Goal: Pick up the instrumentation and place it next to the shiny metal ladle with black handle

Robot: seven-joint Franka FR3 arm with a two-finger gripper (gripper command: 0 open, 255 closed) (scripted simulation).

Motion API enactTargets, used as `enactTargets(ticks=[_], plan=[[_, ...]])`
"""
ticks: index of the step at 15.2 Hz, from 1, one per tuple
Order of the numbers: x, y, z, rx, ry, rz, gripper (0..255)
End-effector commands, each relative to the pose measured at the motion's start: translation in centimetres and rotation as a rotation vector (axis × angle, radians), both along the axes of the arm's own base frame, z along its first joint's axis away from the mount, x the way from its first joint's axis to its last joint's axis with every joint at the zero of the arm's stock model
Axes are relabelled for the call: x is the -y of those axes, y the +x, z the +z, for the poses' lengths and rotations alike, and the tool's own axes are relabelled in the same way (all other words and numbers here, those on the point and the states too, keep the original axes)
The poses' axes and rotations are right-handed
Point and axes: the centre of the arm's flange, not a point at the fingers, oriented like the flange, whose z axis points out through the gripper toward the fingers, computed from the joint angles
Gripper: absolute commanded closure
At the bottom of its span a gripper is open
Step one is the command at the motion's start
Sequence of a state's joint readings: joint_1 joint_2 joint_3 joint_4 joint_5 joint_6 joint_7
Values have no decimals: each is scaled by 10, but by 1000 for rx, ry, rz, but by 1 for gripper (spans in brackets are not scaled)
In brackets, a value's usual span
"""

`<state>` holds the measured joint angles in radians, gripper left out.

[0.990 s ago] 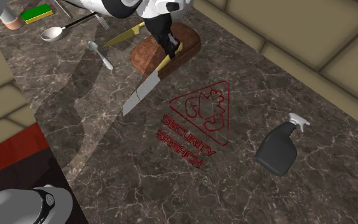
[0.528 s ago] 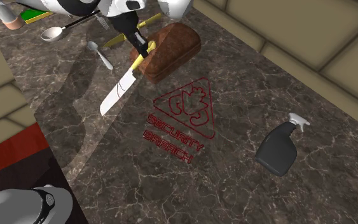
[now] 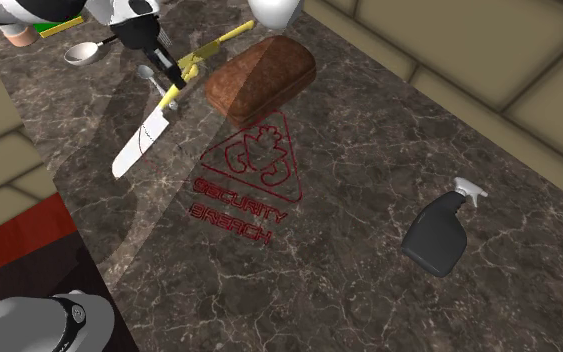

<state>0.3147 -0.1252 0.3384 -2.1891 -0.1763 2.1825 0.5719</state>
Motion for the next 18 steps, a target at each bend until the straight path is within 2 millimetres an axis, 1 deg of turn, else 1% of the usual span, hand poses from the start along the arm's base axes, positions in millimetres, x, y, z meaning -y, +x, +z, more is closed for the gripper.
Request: enactTargets(ticks=[1, 18], plan=[[-14, -23, 1, 0, 0, -1, 255], [-135, -212, 2, 0, 0, -1, 255]])
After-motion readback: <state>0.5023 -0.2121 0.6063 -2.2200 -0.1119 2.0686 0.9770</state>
